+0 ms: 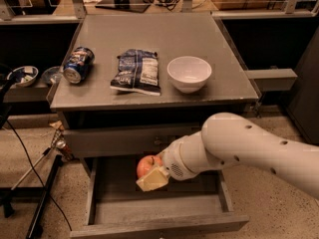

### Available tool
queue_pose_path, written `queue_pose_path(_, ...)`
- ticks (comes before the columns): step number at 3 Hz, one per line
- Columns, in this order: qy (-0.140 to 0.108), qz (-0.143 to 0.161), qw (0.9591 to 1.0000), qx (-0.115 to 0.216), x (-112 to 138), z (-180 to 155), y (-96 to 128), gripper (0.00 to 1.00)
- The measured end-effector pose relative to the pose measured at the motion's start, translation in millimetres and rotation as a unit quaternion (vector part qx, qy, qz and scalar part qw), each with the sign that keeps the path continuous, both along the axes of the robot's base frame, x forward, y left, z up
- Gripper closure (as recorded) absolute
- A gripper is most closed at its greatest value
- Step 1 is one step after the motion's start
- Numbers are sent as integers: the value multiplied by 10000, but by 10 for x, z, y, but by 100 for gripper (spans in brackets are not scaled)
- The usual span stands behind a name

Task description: Place apple into middle drawer

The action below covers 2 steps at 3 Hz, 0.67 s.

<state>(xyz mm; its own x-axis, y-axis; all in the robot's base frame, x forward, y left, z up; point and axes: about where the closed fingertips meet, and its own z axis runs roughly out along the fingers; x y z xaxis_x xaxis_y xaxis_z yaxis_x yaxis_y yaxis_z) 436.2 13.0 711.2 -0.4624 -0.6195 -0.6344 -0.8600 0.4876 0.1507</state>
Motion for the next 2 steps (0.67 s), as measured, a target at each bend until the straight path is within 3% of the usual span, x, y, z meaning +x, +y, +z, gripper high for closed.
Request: queue_pose_path(2,139,-519,9985,47,116,-561,128,100)
